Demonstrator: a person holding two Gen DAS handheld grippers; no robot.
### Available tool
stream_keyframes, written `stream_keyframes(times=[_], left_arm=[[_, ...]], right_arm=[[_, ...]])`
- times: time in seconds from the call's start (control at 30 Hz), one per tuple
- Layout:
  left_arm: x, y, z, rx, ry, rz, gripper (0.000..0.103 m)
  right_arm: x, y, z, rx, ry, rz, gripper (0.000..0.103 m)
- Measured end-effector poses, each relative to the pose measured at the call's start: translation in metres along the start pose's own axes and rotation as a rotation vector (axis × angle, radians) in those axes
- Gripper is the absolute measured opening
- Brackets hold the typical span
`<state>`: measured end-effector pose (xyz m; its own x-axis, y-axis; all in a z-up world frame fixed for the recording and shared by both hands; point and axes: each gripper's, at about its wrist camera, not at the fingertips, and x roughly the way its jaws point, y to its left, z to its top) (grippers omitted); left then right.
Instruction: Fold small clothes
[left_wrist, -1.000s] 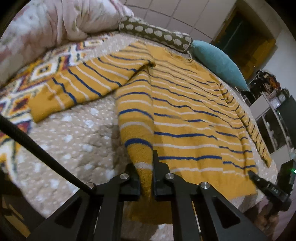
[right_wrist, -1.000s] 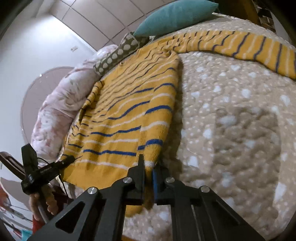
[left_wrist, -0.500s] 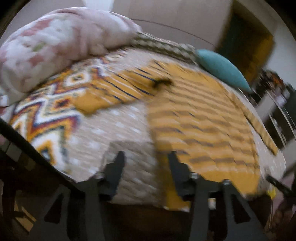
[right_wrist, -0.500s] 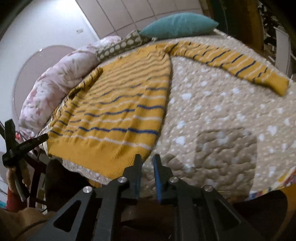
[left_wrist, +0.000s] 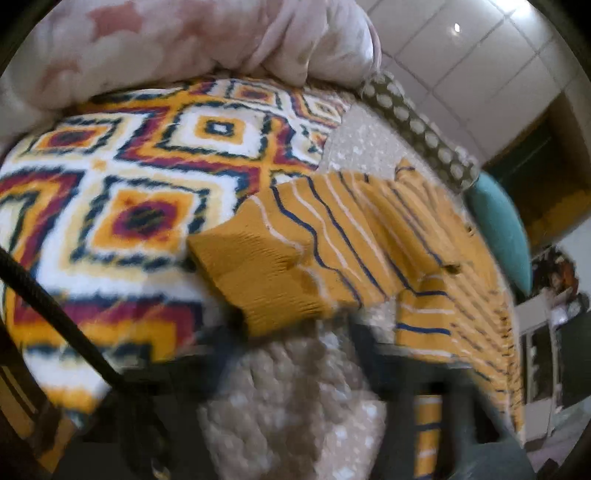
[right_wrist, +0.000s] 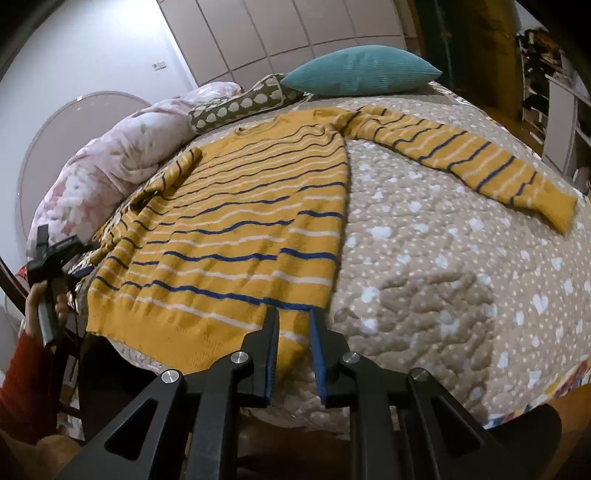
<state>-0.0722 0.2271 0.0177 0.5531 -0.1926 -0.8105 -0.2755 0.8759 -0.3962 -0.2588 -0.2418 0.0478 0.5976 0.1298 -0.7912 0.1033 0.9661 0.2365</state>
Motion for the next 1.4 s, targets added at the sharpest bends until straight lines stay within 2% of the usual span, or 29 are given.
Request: stream_keyframes(times=[0.03, 0.1, 0.2, 0.23, 0.33, 0.47, 0.53, 0.63, 0.77, 0.93, 1.07, 1.13, 1.17, 1.2, 1.33, 1.4], left_arm=[[0.001, 0.002, 0.008, 0.012, -0.003, 0.023, 0.006], [-0.007, 0.006, 0.026, 0.009, -0.045, 0.073, 0.006], [-0.034, 0.018, 0.068, 0.013, -0.151, 0.201, 0.005], [-0.048, 0.022, 0.087, 0.013, -0.199, 0.280, 0.005], [-0.078, 0.027, 0.125, 0.022, -0.293, 0.393, 0.005], [-0.096, 0.007, 0.149, 0.064, -0.334, 0.387, 0.005], [-0.098, -0.017, 0.148, 0.115, -0.340, 0.364, 0.005], [-0.088, -0.067, 0.143, 0.188, -0.312, 0.258, 0.005], [-0.057, -0.160, 0.121, 0.308, -0.241, 0.072, 0.005], [-0.012, -0.296, 0.062, 0.465, -0.094, -0.201, 0.005], [0.008, -0.370, 0.015, 0.578, -0.005, -0.359, 0.007], [0.013, -0.387, -0.004, 0.596, 0.032, -0.401, 0.027], [0.012, -0.388, -0.010, 0.599, 0.039, -0.408, 0.045], [0.011, -0.388, -0.017, 0.602, 0.037, -0.412, 0.053], [-0.001, -0.360, -0.029, 0.613, 0.004, -0.363, 0.055], [-0.009, -0.336, -0.031, 0.596, -0.013, -0.323, 0.061]], right_arm=[[0.002, 0.001, 0.001, -0.001, 0.002, -0.006, 0.018], [0.003, 0.005, 0.004, -0.014, 0.002, -0.021, 0.018], [0.002, 0.007, 0.007, -0.030, -0.013, -0.045, 0.018], [0.003, 0.007, 0.008, -0.028, -0.015, -0.048, 0.018], [0.008, 0.005, 0.010, -0.009, -0.013, -0.042, 0.018], [0.014, 0.006, 0.013, 0.000, -0.014, -0.037, 0.018], [0.015, 0.005, 0.015, 0.000, -0.019, -0.033, 0.018], [0.013, 0.002, 0.017, 0.002, -0.034, -0.035, 0.018], [0.008, -0.011, 0.019, 0.038, -0.053, -0.033, 0.018], [0.006, -0.029, 0.014, 0.081, -0.050, -0.036, 0.018], [0.002, -0.043, 0.010, 0.109, -0.047, -0.044, 0.018], [-0.002, -0.049, 0.010, 0.121, -0.053, -0.046, 0.018], [-0.004, -0.052, 0.011, 0.126, -0.057, -0.044, 0.018], [-0.005, -0.055, 0.012, 0.132, -0.059, -0.043, 0.018], [-0.004, -0.060, 0.020, 0.143, -0.065, -0.030, 0.018], [-0.001, -0.056, 0.028, 0.137, -0.067, -0.016, 0.018]])
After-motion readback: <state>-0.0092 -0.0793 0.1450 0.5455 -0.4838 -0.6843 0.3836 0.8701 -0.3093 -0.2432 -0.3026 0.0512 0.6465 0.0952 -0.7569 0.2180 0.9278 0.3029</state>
